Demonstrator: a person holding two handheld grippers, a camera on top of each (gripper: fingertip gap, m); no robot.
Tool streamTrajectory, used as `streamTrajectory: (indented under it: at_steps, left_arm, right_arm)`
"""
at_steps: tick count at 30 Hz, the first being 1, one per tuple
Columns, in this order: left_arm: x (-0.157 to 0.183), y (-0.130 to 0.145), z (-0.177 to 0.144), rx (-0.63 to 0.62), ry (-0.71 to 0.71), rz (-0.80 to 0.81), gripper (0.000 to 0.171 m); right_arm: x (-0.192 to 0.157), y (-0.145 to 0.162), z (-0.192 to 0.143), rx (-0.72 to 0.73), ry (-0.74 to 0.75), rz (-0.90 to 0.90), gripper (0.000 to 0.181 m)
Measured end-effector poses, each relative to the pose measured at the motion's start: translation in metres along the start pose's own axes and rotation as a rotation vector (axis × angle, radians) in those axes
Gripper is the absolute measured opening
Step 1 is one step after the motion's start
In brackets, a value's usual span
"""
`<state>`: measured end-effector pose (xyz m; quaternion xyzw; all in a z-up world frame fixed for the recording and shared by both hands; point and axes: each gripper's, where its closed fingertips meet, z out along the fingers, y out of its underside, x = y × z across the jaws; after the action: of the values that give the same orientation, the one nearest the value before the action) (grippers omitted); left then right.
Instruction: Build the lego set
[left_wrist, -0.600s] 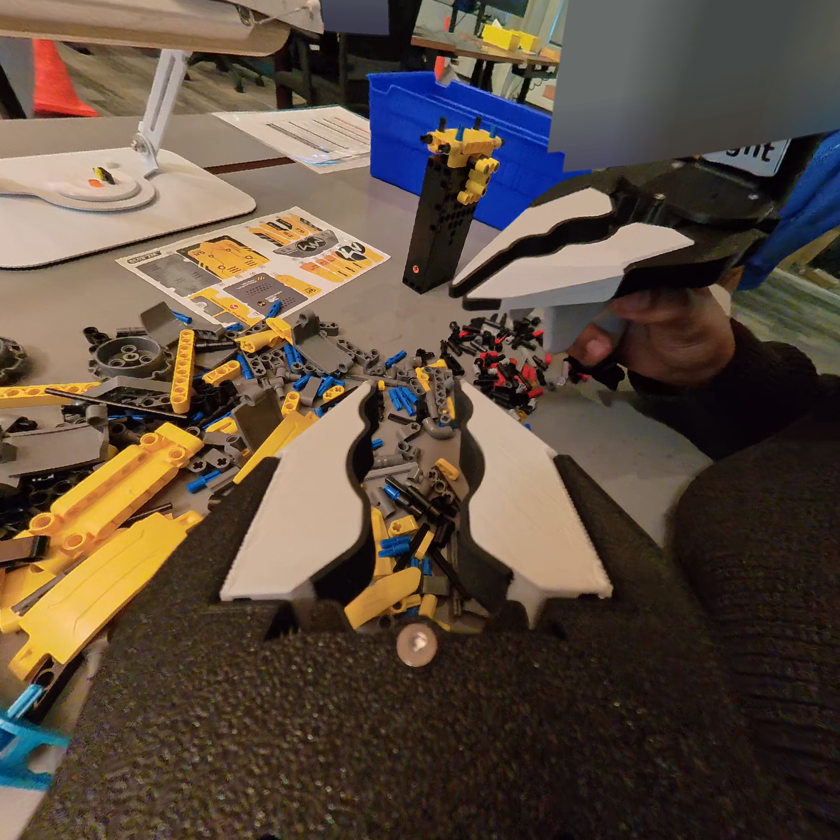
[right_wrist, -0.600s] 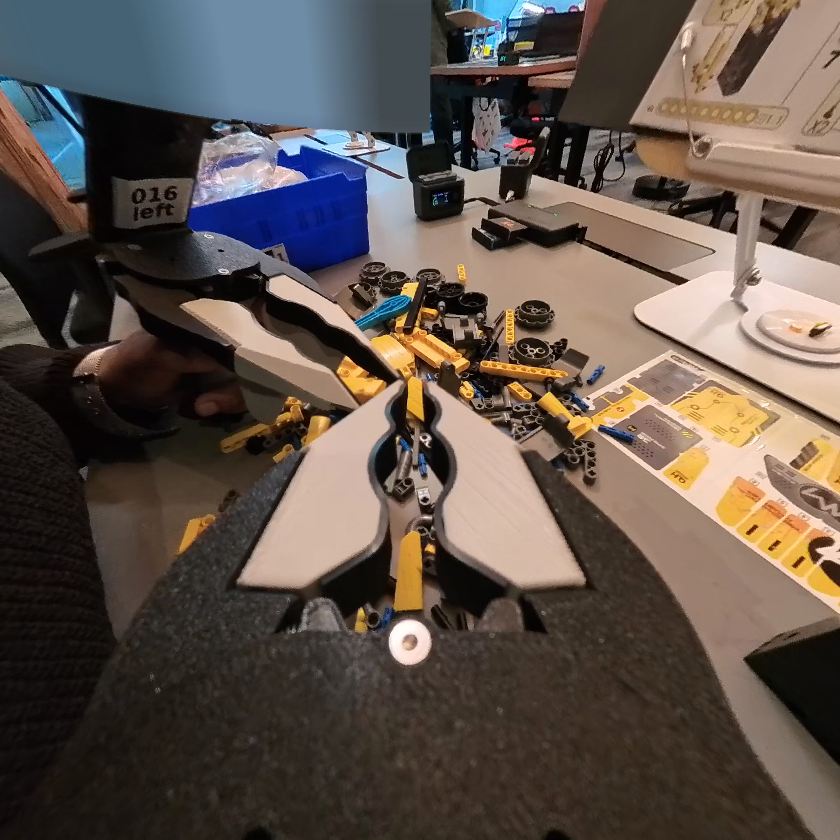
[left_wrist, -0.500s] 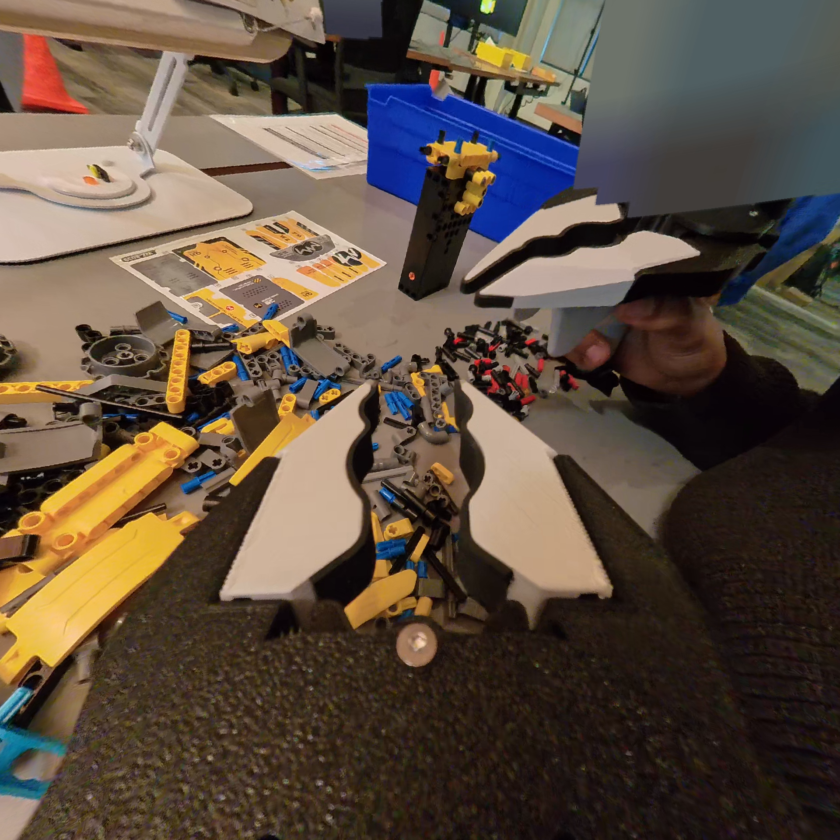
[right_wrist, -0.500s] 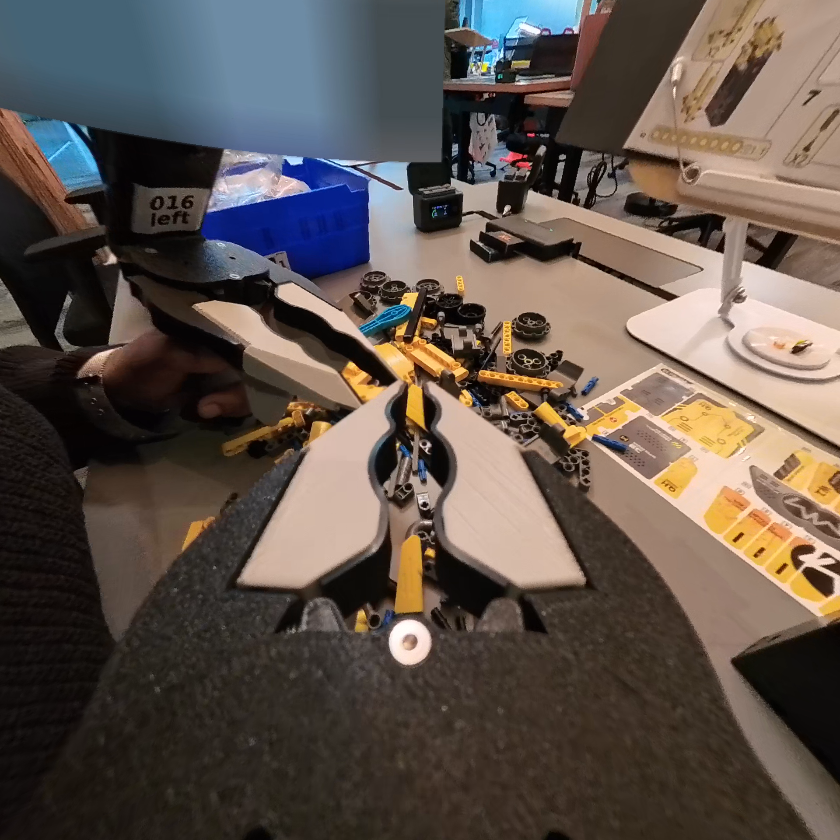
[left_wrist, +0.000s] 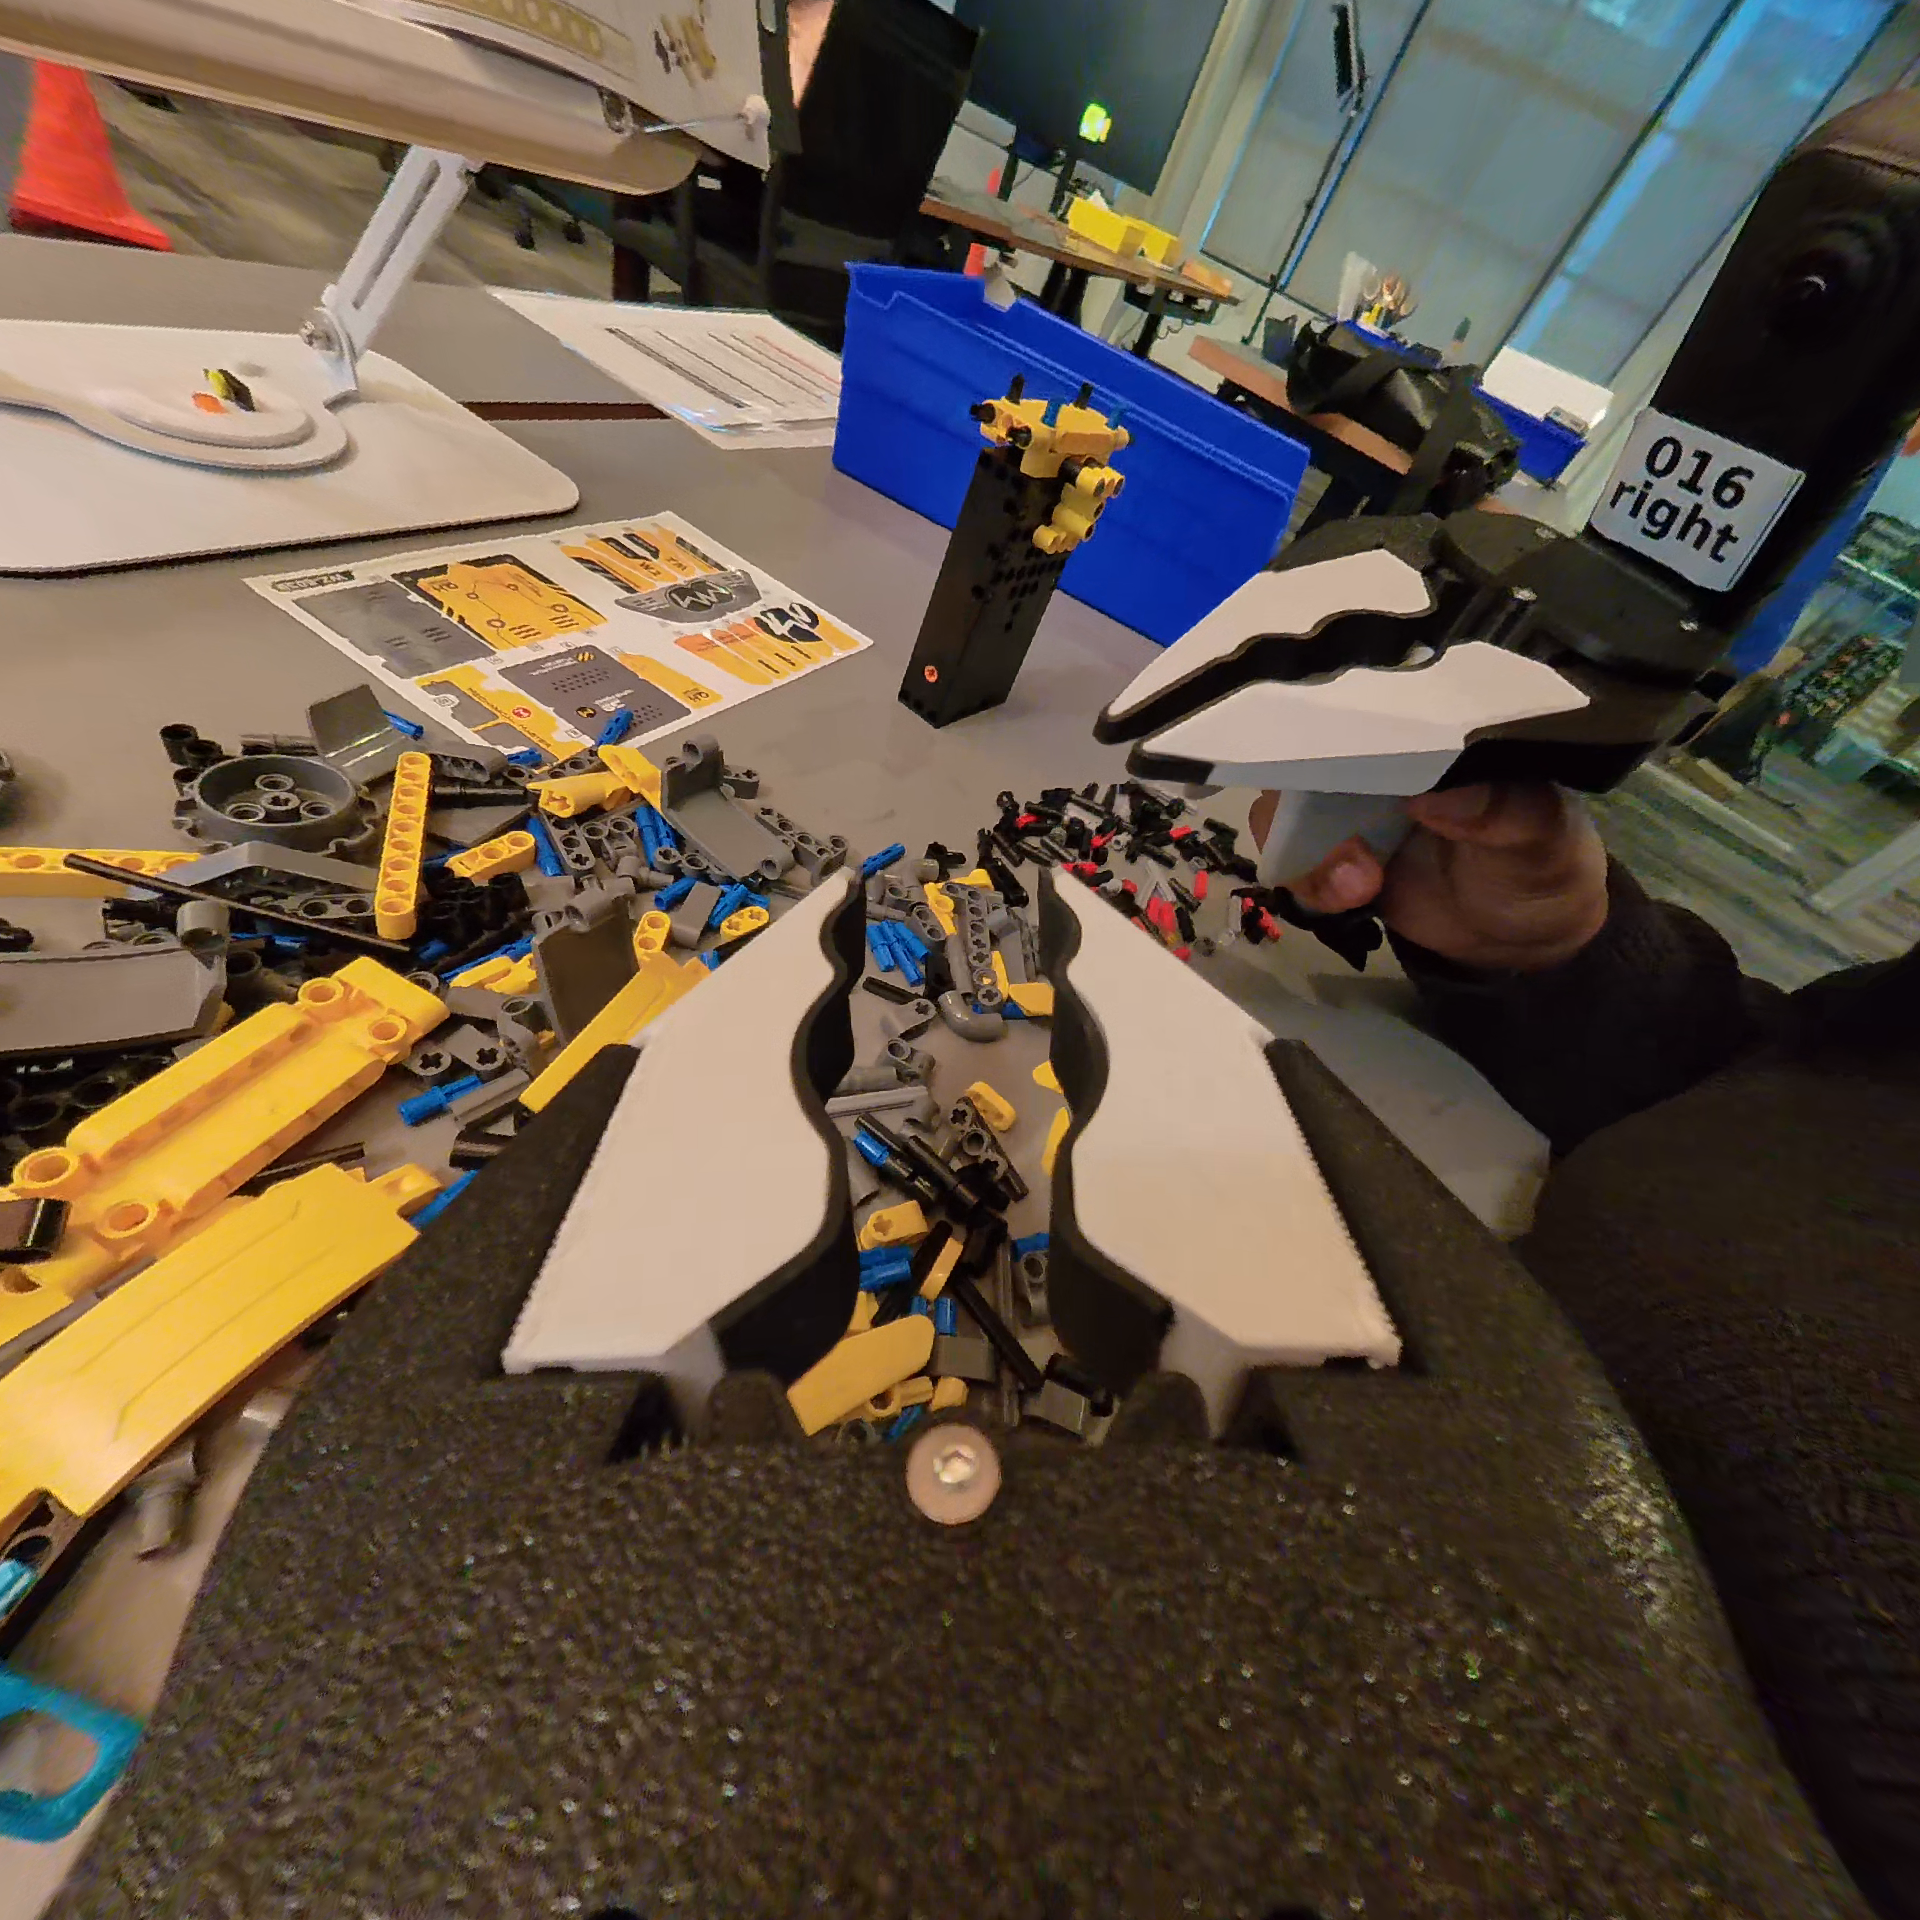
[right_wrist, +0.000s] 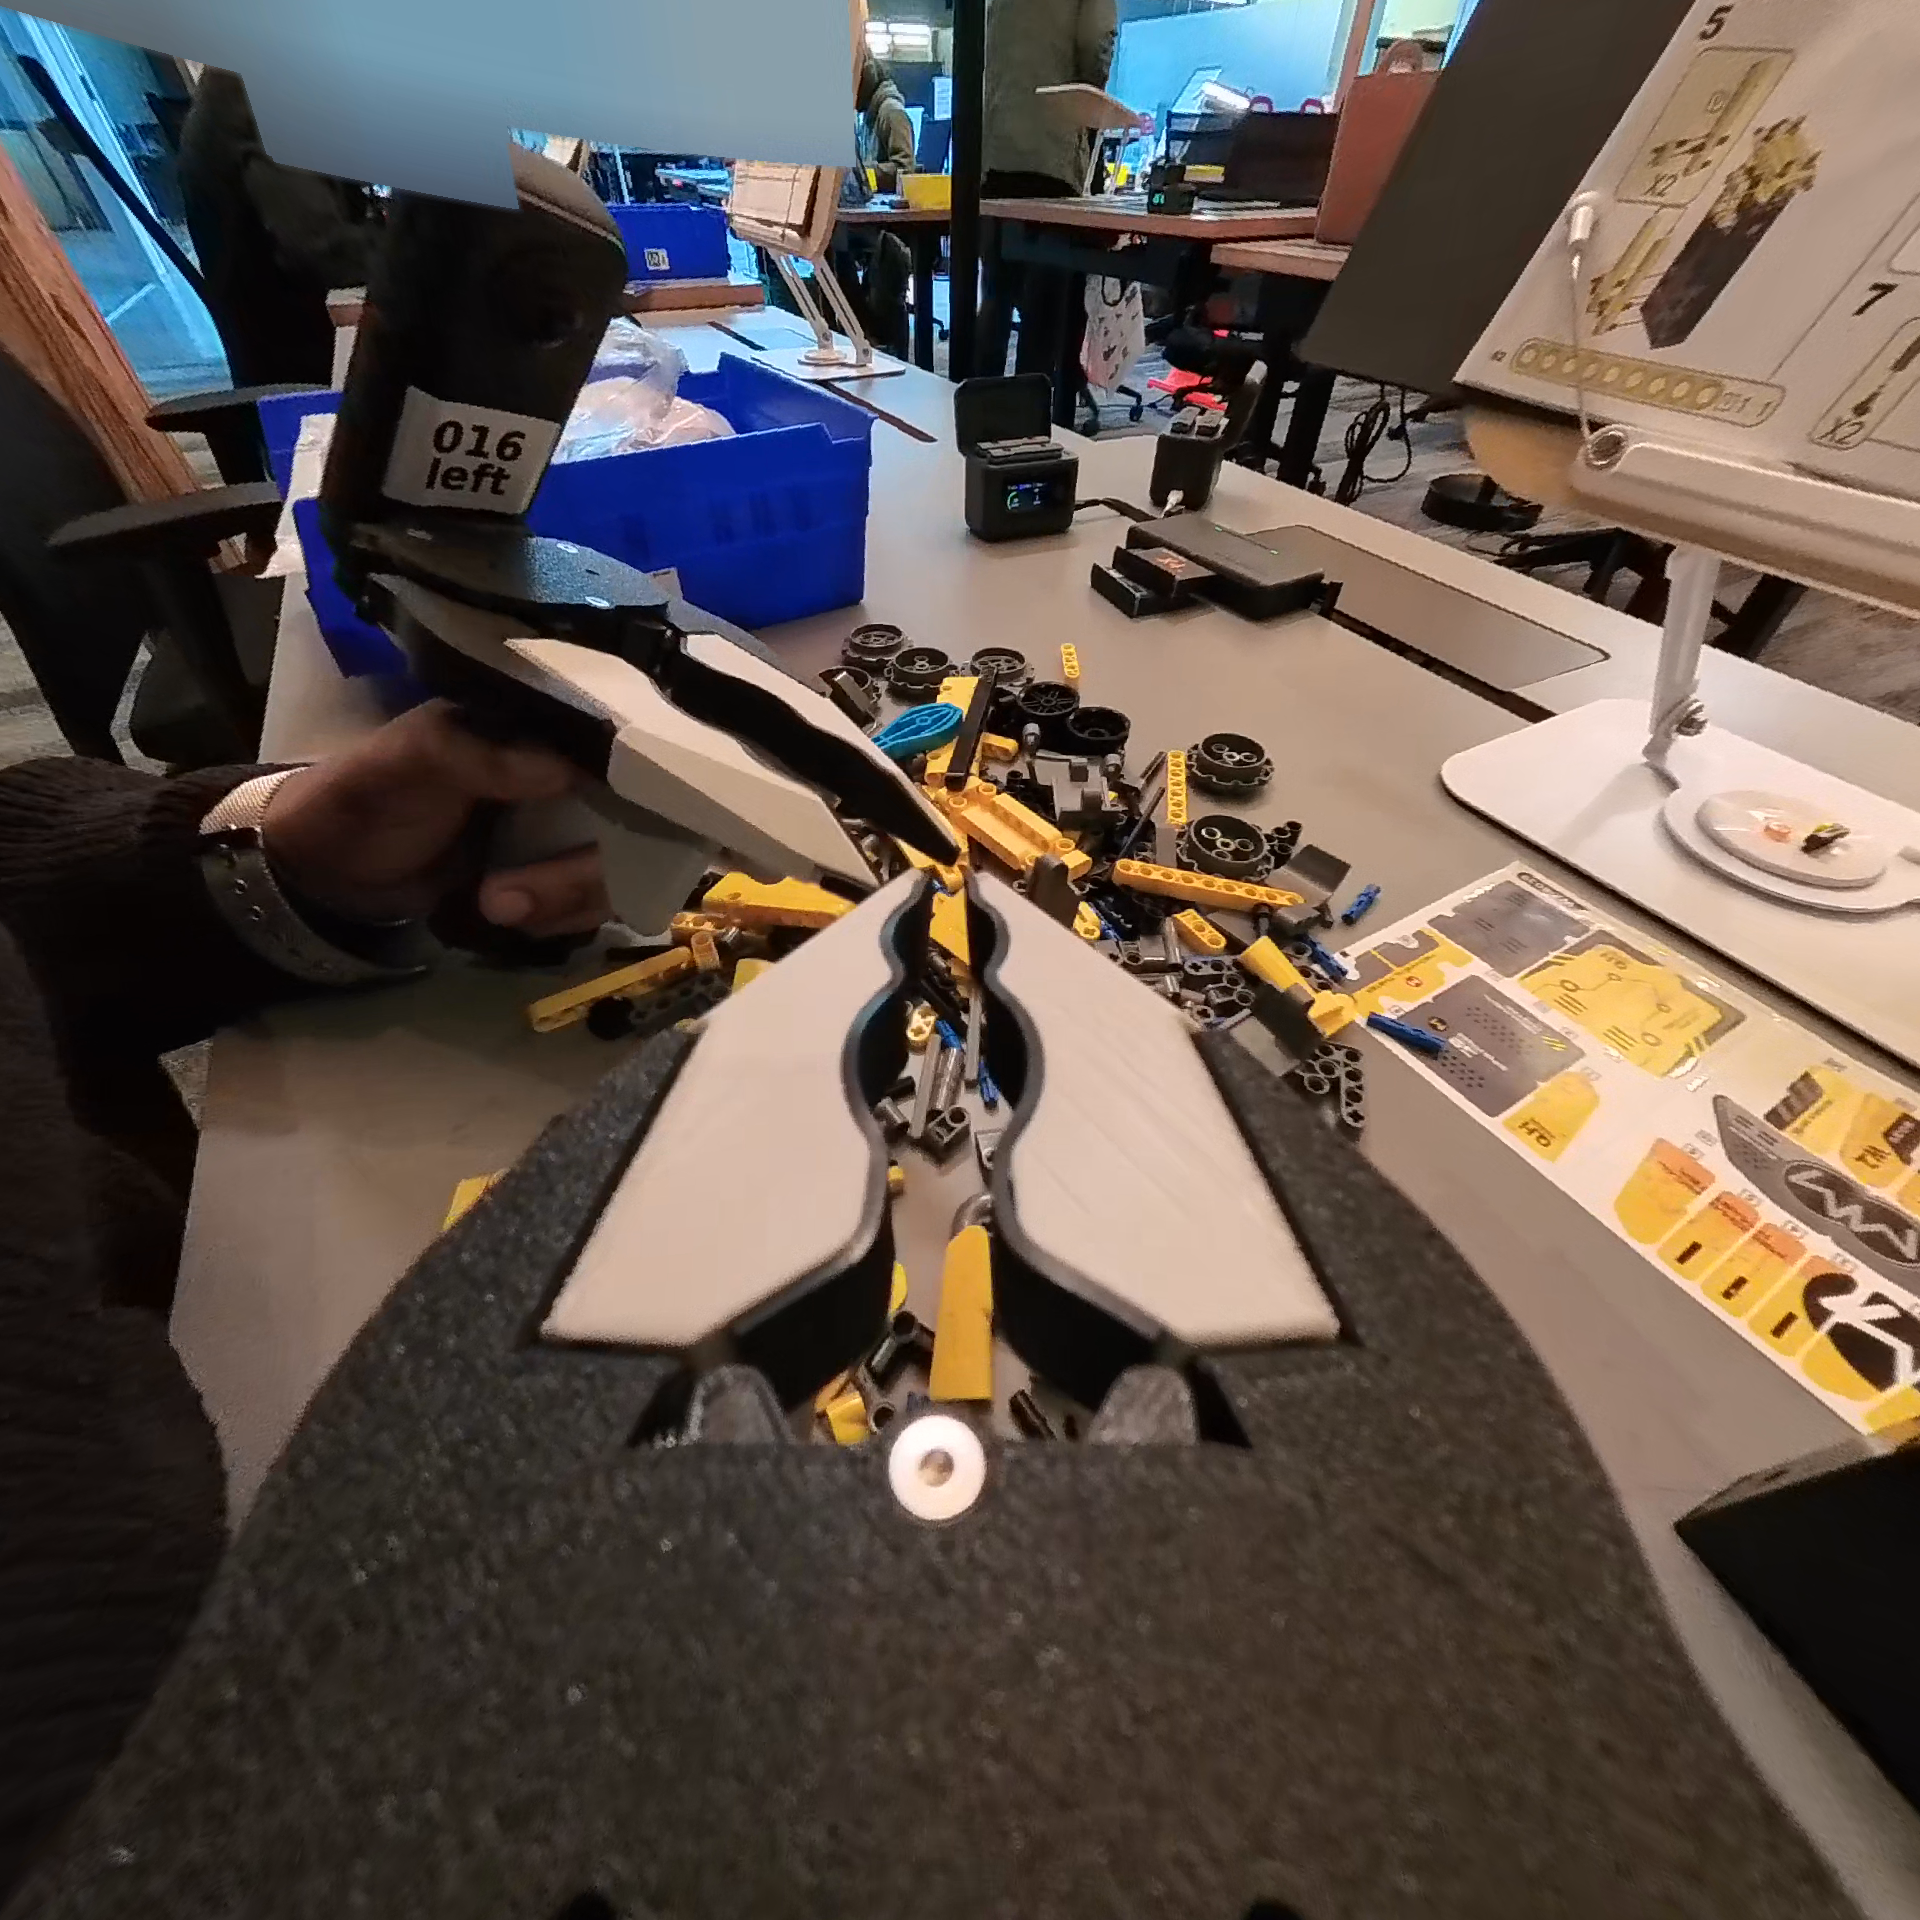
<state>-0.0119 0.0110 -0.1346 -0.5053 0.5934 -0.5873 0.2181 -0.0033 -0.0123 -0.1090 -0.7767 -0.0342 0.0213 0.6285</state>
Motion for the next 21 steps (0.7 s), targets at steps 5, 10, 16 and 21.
streamTrajectory:
  at_steps: [5,10,16,21]
  left_arm:
    - [0.001,0.0,0.0,0.003,-0.004,0.004,0.033]
    - [0.003,-0.002,-0.001,0.014,-0.012,0.033,0.033]
    - [0.008,0.002,0.004,-0.008,-0.026,0.105,0.033]
    - [0.011,0.008,0.01,-0.042,-0.043,0.167,0.033]
  right_arm:
    - [-0.001,0.001,0.001,-0.005,0.002,-0.012,0.006]
    - [0.001,-0.003,0.0,0.014,0.014,-0.018,0.006]
    - [0.001,-0.007,-0.062,0.11,0.137,0.101,0.014]
    - [0.037,0.028,-0.174,0.061,0.471,0.121,0.024]
